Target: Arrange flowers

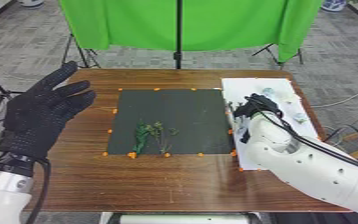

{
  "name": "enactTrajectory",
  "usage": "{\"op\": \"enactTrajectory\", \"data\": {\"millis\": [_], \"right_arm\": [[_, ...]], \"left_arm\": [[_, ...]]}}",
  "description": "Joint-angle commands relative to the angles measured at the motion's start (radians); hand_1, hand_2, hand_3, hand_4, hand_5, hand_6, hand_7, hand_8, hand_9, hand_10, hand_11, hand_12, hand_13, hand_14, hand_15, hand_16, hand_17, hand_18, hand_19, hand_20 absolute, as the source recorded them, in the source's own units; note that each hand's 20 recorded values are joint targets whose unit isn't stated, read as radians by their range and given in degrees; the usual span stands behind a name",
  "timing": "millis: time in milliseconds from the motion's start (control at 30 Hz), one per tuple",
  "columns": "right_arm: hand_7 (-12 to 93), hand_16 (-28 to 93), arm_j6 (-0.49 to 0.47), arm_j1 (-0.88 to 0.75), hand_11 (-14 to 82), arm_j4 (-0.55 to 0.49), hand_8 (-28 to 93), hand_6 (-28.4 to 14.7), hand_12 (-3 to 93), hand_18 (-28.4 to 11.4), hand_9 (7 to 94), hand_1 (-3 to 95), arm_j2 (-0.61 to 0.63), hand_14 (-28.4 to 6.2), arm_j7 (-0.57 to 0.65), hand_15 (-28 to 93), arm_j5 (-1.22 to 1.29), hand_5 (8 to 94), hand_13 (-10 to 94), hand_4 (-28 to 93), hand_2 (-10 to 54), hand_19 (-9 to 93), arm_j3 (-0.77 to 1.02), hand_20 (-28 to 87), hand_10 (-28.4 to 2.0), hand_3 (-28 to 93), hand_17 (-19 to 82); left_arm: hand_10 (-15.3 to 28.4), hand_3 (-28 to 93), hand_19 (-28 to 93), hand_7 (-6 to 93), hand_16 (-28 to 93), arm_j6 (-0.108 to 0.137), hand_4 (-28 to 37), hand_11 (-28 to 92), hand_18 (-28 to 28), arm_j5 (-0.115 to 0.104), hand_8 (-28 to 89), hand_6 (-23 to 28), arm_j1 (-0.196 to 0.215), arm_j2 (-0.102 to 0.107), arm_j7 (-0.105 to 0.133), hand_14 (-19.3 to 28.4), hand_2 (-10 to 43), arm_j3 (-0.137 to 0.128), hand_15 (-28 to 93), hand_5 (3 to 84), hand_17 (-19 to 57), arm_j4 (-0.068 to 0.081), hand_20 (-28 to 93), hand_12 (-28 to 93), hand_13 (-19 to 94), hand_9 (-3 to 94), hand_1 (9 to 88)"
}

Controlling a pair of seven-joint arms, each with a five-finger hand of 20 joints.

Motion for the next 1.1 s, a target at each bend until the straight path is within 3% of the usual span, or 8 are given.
{"op": "enactTrajectory", "data": {"millis": [33,200,333,567,700,967,1033,1100], "right_arm": [[9,17,-0.070,0.011,29.3,0.021,-10,-6.9,17.5,-25.9,87.8,29.2,-0.053,-8.3,0.015,63,0.018,54.5,85,-24,-5.7,93,-0.022,10,-15.0,67,40],[9,17,-0.106,0.023,29.1,0.068,-10,-7.0,17.4,-25.8,87.8,29.0,-0.085,-8.4,0.030,63,0.023,54.8,85,-24,-5.9,93,-0.050,7,-15.1,67,40],[9,17,-0.089,0.049,29.1,0.101,-10,-6.8,17.3,-25.3,88.6,30.1,-0.102,-8.4,0.024,63,0.006,58.0,85,-24,-6.8,93,-0.106,3,-14.7,67,40],[15,17,0.007,0.123,29.5,0.136,-7,-1.6,17.7,-23.1,92.2,40.3,-0.124,-6.5,0.011,61,-0.045,75.6,87,-27,-9.5,93,-0.260,0,-10.9,68,42],[19,19,0.036,0.121,31.9,0.152,5,0.4,17.3,-21.1,93.7,52.4,-0.135,-4.9,0.008,60,-0.058,87.9,89,-28,-9.5,93,-0.263,-1,-9.0,63,40],[20,19,0.200,0.159,36.3,0.120,8,-0.4,16.6,-20.6,93.7,53.0,-0.079,-4.3,0.048,60,-0.150,90.3,90,-28,-9.5,93,-0.306,0,-8.7,70,39],[20,19,0.231,0.170,37.0,0.114,8,-0.5,16.4,-20.5,93.7,52.9,-0.070,-4.3,0.060,61,-0.175,90.5,90,-28,-9.5,93,-0.309,1,-8.7,70,39],[20,20,0.259,0.183,37.9,0.106,8,-0.6,16.3,-20.5,93.7,52.8,-0.062,-4.5,0.067,61,-0.190,90.7,90,-28,-9.5,93,-0.314,1,-8.9,71,40]], "left_arm": [[21.9,76,59,16.3,-10,-0.003,-25.0,29,27.0,0.000,-11,7.8,0.022,-0.012,-0.003,28.4,8.7,-0.002,52,31.2,-9.7,0.002,17,11,21,29.2,23.6],[21.8,76,59,16.3,-10,-0.003,-25.0,29,27.0,-0.002,-11,7.8,0.010,-0.009,-0.002,28.4,8.7,0.004,52,31.2,-9.7,0.005,17,11,21,29.2,23.7],[21.8,76,59,16.3,-10,-0.009,-25.0,29,27.0,-0.003,-11,7.8,0.019,-0.011,0.004,28.4,8.7,-0.008,52,31.2,-9.7,0.006,17,11,21,29.2,23.6],[21.8,76,59,16.3,-10,-0.002,-25.0,29,27.0,-0.011,-11,7.8,0.044,-0.019,0.017,28.4,8.7,-0.033,52,31.2,-9.6,0.011,17,11,21,29.1,23.7],[21.9,76,59,16.4,-10,-0.028,-25.0,29,27.1,-0.003,-11,7.8,0.018,-0.020,-0.014,28.4,8.7,-0.029,52,31.2,-9.6,0.013,17,11,21,29.2,23.7],[21.9,76,59,16.1,-10,-0.116,-25.0,29,27.3,0.030,-11,7.7,-0.069,-0.001,-0.082,28.4,8.7,-0.014,52,30.9,-9.7,0.018,16,11,21,28.8,23.5],[21.8,76,59,16.0,-10,-0.126,-25.0,29,27.4,0.033,-11,7.6,-0.081,-0.003,-0.094,28.4,8.6,-0.009,51,30.7,-9.7,0.022,16,11,21,28.7,23.4],[21.6,76,59,16.0,-10,-0.121,-25.1,28,27.5,0.031,-11,7.5,-0.080,0.003,-0.092,28.4,8.5,-0.008,51,30.5,-9.9,0.026,16,11,20,28.4,23.3]]}}
